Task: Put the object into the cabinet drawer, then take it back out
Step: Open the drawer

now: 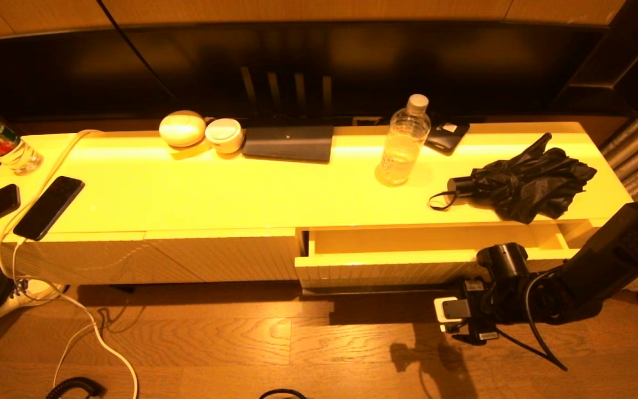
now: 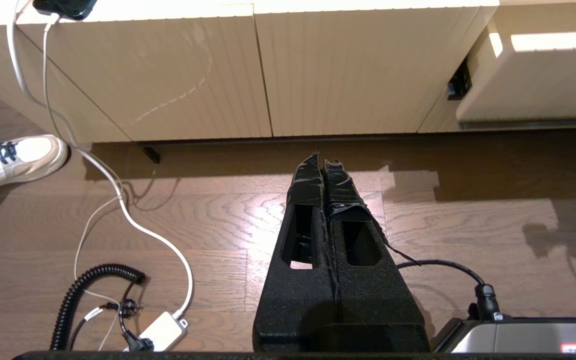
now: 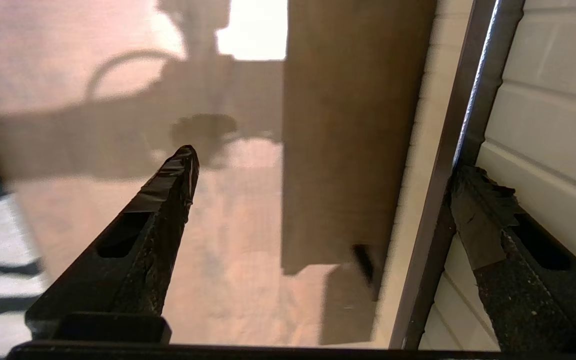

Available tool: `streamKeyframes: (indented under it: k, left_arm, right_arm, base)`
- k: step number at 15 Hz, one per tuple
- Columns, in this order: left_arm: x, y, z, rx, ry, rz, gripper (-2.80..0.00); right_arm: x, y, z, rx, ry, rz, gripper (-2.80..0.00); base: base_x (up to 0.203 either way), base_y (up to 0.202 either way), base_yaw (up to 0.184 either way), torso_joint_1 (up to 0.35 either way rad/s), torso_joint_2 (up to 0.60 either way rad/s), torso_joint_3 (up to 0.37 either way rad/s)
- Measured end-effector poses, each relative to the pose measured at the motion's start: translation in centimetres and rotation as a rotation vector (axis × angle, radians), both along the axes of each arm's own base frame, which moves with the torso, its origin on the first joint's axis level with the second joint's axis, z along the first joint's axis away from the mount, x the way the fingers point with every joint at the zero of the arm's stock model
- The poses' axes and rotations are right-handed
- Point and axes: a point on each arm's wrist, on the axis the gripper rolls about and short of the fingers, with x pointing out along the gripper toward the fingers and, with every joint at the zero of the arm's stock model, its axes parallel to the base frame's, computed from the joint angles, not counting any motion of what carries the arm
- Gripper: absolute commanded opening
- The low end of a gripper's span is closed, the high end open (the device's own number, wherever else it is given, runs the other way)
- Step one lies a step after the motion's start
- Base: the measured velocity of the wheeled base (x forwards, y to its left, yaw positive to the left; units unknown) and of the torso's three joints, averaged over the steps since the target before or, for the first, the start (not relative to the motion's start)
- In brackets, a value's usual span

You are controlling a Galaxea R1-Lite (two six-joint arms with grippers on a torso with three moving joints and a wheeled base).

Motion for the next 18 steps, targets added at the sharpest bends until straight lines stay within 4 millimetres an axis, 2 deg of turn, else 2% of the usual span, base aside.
streamKeyframes:
  k: [6, 9, 11, 12, 18]
  left_arm:
    - [0.0, 0.0, 0.0, 0.000, 0.000, 0.000, -2.80]
    - [0.0, 0.0, 0.0, 0.000, 0.001, 0.000, -2.80]
    - [0.0, 0.0, 0.0, 0.000, 0.000, 0.000, -2.80]
    - [0.0, 0.0, 0.0, 0.000, 0.000, 0.000, -2.80]
    - [0.0, 0.0, 0.0, 0.000, 0.000, 0.000, -2.80]
  right_arm:
    - [-3.8, -0.5, 0.4, -0.025, 0.116, 0.023, 0.00]
    - [-5.3, -0.7, 1.7, -0.016, 0.120, 0.029, 0.00]
    - [-6.4, -1.0, 3.6, 0.003, 0.098, 0.033, 0.00]
    - [-7.3, -1.3, 5.0, 0.014, 0.087, 0.033, -2.80]
    - [-13.5, -4.0, 12.7, 0.079, 0.074, -0.075, -2.80]
  base:
    - [0.000, 0.000, 0.000, 0.000, 0.00, 0.000]
    - [0.000, 0.000, 0.000, 0.000, 0.00, 0.000]
    - [0.000, 0.000, 0.000, 0.000, 0.00, 0.000]
    - [0.000, 0.000, 0.000, 0.000, 0.00, 0.000]
    - [0.000, 0.000, 0.000, 0.000, 0.00, 0.000]
